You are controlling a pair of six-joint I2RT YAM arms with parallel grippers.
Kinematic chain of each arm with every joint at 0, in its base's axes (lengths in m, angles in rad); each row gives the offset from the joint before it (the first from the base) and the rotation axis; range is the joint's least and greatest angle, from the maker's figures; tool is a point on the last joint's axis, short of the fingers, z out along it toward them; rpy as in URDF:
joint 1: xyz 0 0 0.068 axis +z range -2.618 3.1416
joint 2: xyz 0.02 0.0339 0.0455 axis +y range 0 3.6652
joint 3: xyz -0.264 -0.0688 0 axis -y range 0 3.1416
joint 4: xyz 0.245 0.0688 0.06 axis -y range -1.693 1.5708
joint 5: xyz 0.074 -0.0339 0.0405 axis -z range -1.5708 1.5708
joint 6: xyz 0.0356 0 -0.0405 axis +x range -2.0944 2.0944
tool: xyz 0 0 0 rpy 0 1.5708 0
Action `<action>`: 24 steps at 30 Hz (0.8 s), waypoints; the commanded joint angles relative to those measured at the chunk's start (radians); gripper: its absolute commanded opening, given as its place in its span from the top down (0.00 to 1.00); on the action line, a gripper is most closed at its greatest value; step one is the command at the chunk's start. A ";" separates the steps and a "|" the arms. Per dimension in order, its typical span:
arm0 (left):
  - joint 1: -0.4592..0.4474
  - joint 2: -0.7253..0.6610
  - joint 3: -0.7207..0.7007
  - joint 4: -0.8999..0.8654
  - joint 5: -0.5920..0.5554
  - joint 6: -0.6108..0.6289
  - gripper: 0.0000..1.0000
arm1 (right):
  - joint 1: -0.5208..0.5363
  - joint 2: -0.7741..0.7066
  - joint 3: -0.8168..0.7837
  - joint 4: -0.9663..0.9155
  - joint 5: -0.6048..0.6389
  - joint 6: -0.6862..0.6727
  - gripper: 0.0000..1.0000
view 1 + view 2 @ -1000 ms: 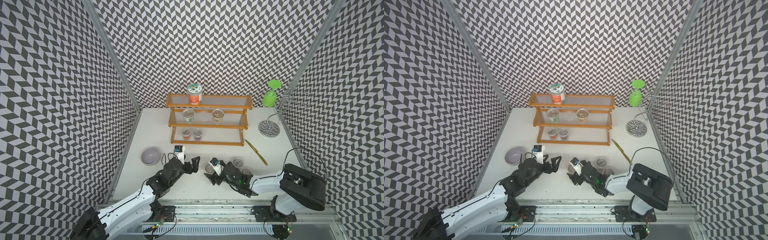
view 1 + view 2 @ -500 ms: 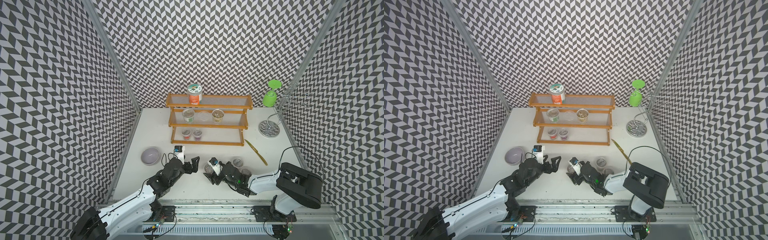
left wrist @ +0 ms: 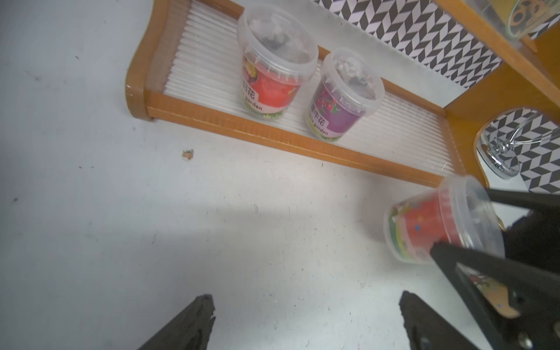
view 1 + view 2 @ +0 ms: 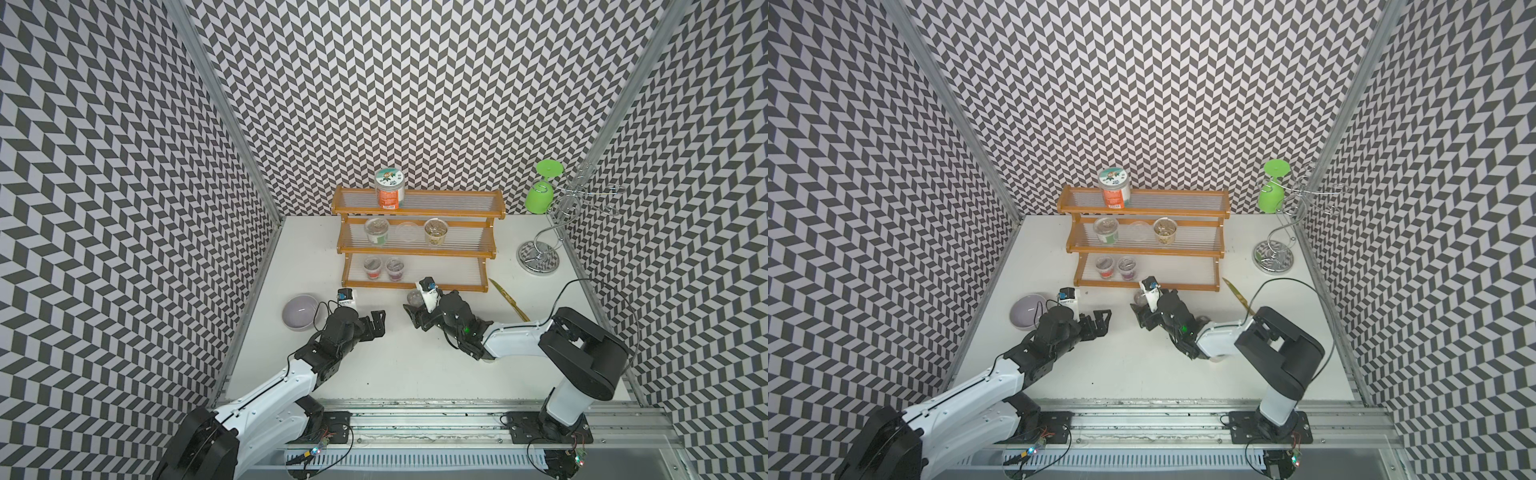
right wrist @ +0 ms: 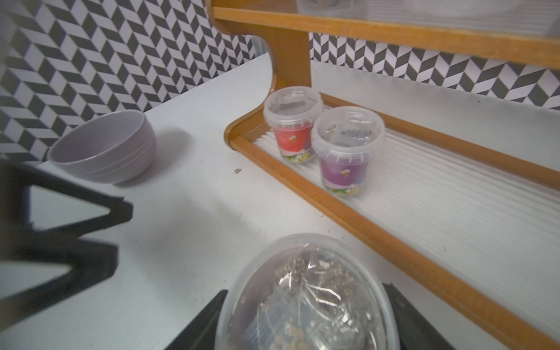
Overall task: Place the seed container on the shelf
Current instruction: Place the seed jar on the shelf.
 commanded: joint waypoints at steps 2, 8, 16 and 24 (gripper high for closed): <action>0.006 0.016 0.051 0.046 0.067 0.013 0.01 | -0.035 0.059 0.082 -0.018 0.055 0.012 0.25; 0.006 0.011 0.054 0.041 0.066 0.024 0.01 | -0.092 0.133 0.170 -0.037 0.054 0.048 0.25; 0.007 -0.032 0.028 0.034 0.055 0.019 0.00 | -0.133 0.209 0.262 -0.040 0.070 0.076 0.25; 0.009 -0.051 0.018 0.027 0.053 0.019 0.00 | -0.136 0.265 0.318 -0.019 0.115 0.085 0.25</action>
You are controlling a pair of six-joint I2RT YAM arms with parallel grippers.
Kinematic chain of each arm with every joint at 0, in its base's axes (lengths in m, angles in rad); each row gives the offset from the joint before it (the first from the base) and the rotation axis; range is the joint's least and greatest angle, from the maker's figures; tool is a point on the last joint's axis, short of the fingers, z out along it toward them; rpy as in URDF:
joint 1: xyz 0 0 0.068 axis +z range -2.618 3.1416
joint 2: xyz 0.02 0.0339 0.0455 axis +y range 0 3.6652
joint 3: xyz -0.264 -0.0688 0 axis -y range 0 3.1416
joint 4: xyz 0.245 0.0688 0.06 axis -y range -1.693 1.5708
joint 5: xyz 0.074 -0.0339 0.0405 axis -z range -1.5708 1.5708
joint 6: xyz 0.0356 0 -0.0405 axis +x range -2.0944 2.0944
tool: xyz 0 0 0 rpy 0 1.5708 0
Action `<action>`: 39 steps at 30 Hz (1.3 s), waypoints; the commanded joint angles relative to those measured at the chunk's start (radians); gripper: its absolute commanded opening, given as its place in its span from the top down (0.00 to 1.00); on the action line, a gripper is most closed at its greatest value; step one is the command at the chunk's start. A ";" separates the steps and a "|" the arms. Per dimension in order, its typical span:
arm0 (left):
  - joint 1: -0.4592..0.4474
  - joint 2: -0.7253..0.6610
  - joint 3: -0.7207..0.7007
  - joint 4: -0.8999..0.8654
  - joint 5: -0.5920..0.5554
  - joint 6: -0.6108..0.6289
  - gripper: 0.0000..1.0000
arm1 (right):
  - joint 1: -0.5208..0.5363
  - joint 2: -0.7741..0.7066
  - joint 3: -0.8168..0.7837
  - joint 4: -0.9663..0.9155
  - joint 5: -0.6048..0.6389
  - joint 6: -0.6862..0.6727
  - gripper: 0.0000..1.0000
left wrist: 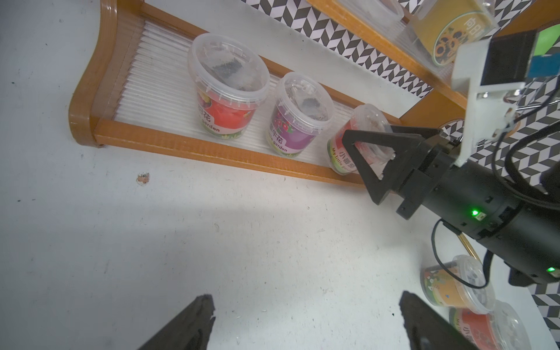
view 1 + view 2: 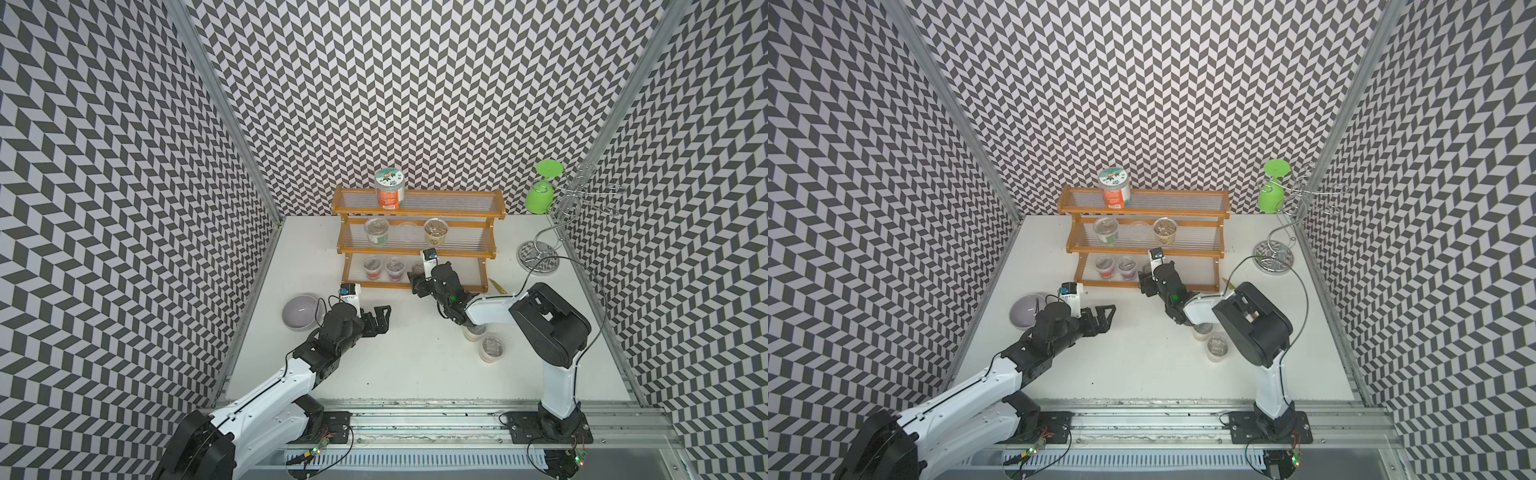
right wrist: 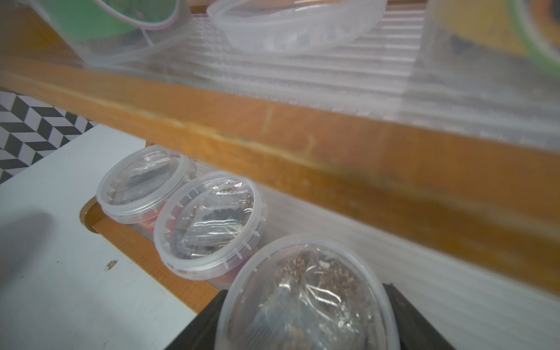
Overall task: Place the seed container on the shelf
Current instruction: Place the seed jar on the shelf.
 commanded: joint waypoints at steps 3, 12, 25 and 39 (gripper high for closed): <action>0.007 -0.018 -0.011 -0.002 0.000 0.012 0.01 | -0.003 0.040 0.041 0.053 0.050 0.017 0.25; 0.008 -0.044 -0.022 -0.012 -0.007 0.009 0.01 | -0.003 0.077 0.071 0.035 0.092 0.019 0.24; 0.010 -0.049 -0.030 -0.012 0.008 0.009 0.01 | -0.003 0.022 0.066 -0.020 0.071 0.039 0.14; 0.008 -0.084 -0.046 0.115 0.215 0.085 0.00 | -0.003 -0.290 -0.164 -0.122 -0.072 -0.044 0.07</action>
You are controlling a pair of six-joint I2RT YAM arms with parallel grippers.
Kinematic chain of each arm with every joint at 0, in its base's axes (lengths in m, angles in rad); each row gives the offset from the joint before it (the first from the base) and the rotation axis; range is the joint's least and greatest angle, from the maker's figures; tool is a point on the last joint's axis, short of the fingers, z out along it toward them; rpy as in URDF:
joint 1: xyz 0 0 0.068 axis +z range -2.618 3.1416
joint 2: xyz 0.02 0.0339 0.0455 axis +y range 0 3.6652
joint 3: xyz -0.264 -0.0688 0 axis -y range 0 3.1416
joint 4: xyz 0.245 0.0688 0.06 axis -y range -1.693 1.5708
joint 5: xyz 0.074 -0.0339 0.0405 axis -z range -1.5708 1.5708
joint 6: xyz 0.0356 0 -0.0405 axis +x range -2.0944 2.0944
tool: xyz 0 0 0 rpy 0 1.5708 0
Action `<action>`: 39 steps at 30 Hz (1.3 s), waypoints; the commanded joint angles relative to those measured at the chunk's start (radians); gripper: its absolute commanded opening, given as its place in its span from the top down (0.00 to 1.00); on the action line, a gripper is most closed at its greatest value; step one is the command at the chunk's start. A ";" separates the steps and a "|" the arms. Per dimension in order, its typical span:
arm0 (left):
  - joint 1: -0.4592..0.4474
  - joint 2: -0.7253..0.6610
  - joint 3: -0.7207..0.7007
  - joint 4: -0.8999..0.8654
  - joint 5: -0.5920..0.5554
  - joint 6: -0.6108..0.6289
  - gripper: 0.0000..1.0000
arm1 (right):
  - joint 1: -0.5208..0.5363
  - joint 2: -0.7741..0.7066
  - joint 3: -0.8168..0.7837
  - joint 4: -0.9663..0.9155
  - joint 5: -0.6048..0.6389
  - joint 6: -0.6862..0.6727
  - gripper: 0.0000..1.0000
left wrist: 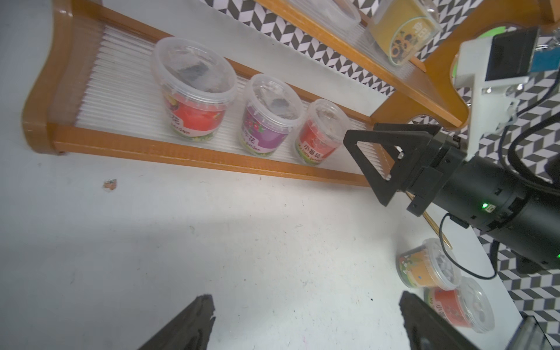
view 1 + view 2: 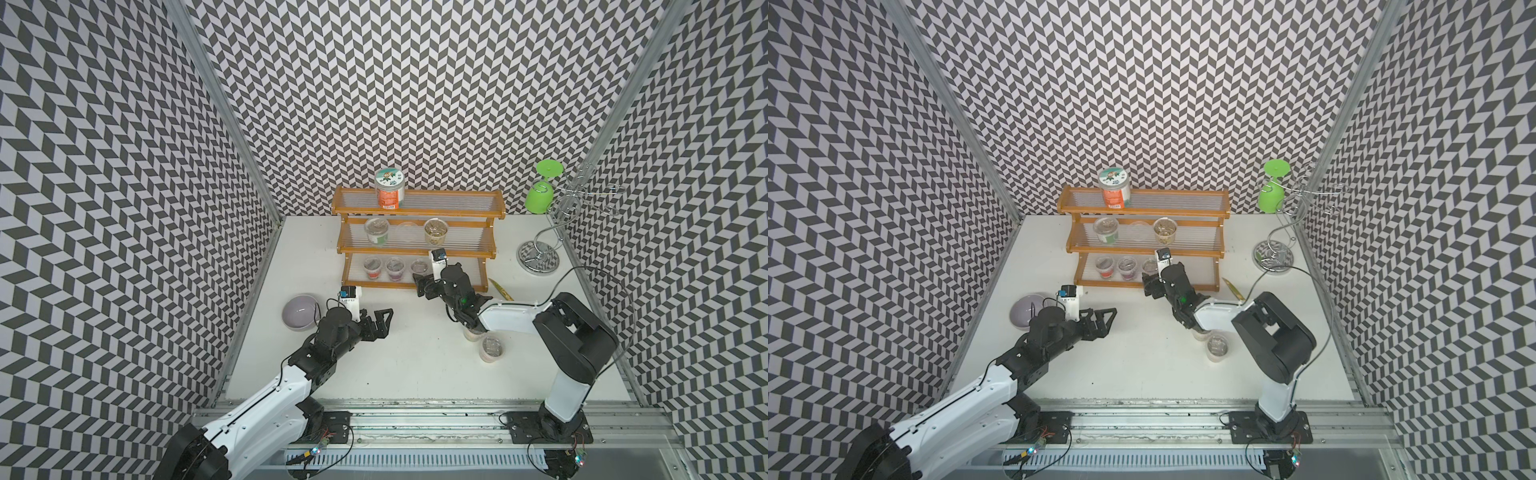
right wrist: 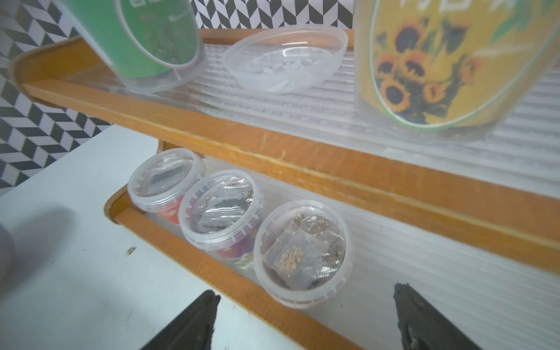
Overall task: Place the seed container on the shelf
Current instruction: Place the seed jar on the shelf, then move the seed jar to the center of the board.
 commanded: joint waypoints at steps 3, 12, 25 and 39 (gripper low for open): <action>0.002 0.007 0.009 0.095 0.145 0.055 0.01 | -0.002 -0.186 -0.092 -0.116 -0.085 -0.034 0.06; -0.123 0.150 0.096 0.113 0.171 0.077 0.01 | -0.054 -0.587 -0.200 -0.564 -0.041 0.116 0.03; -0.273 0.327 0.203 0.122 0.095 0.123 0.01 | -0.154 -0.841 -0.280 -0.966 -0.095 0.458 0.03; -0.283 0.287 0.192 0.086 0.051 0.127 0.01 | -0.154 -0.727 -0.232 -0.972 -0.215 0.358 0.07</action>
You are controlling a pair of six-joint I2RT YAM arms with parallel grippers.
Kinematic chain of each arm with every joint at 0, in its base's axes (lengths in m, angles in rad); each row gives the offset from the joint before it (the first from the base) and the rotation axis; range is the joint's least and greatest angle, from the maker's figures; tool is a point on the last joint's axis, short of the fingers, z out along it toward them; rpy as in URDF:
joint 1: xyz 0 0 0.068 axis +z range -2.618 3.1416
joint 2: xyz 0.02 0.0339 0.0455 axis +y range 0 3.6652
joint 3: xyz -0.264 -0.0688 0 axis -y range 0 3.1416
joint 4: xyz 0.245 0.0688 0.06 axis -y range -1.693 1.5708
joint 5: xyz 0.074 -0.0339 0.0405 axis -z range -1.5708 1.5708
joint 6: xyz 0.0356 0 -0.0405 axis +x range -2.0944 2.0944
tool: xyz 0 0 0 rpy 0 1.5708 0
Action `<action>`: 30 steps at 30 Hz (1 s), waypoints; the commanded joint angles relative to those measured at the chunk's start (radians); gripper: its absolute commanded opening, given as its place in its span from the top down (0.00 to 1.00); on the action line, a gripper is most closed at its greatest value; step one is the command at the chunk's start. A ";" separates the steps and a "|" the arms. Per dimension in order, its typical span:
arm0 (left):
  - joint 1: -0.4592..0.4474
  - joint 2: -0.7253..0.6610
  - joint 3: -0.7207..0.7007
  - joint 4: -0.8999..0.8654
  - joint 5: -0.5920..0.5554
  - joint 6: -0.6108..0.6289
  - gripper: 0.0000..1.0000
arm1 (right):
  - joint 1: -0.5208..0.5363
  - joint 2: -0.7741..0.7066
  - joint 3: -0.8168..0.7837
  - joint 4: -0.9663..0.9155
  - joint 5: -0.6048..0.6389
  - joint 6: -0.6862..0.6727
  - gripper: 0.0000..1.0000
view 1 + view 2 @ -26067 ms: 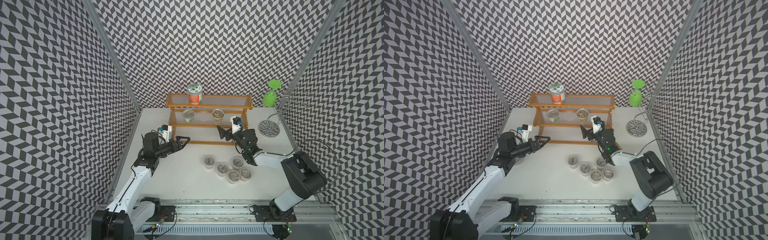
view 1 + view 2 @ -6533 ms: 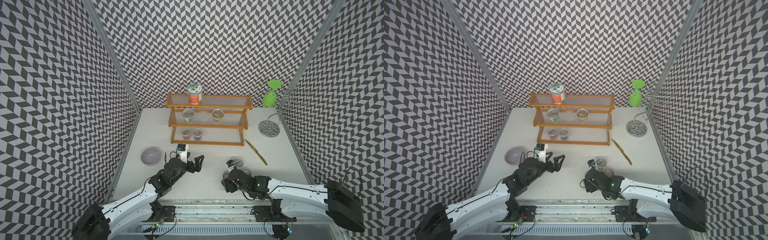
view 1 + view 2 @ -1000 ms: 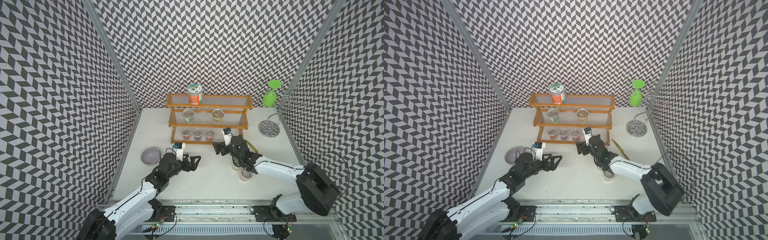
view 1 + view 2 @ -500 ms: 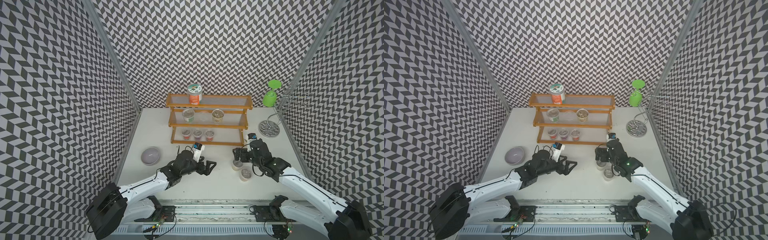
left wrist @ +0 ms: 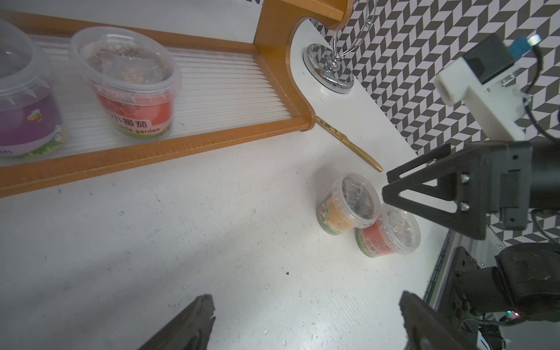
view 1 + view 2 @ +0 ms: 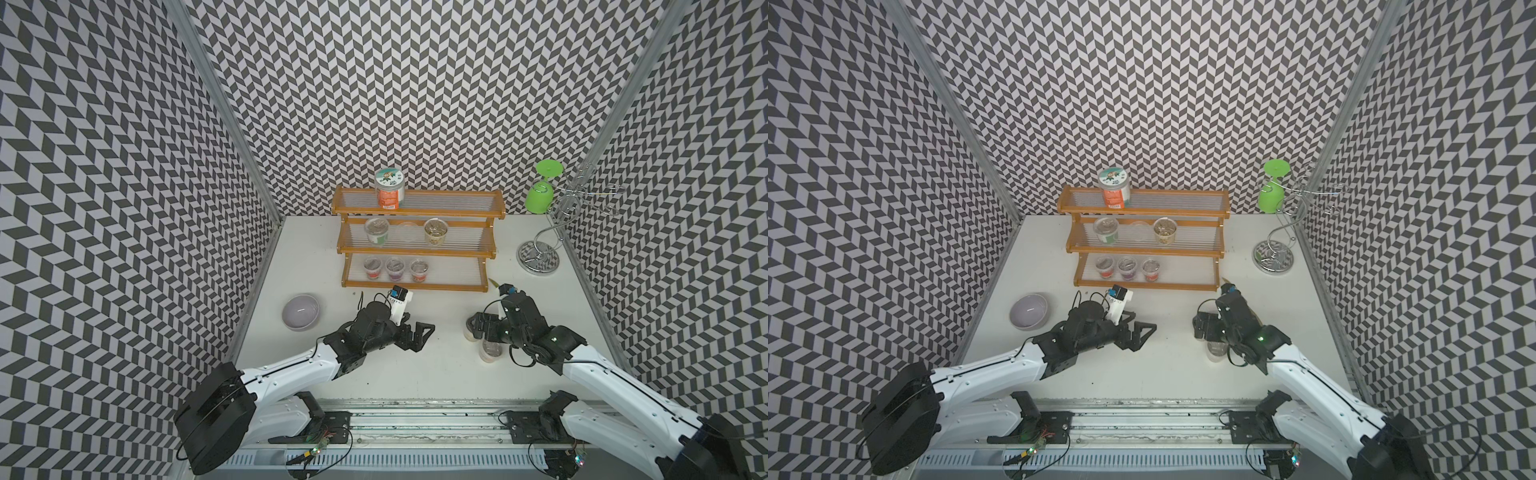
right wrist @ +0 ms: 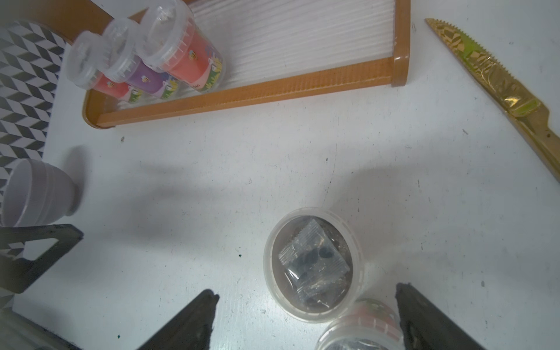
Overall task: Place the seed container on the shelf
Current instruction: Move the seed jar to the center of the board.
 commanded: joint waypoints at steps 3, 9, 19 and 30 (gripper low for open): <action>-0.005 -0.049 -0.006 -0.018 -0.039 0.015 0.00 | -0.003 0.104 0.058 -0.004 -0.021 -0.065 0.07; -0.006 -0.071 -0.018 -0.025 -0.081 0.024 0.01 | 0.004 0.135 0.051 0.022 -0.027 -0.098 0.07; -0.006 -0.042 -0.037 0.023 -0.022 0.034 0.00 | 0.032 0.217 0.073 0.026 -0.046 -0.147 0.12; -0.024 -0.012 -0.068 0.067 -0.046 -0.006 0.00 | 0.100 0.303 0.122 0.037 -0.007 -0.174 0.17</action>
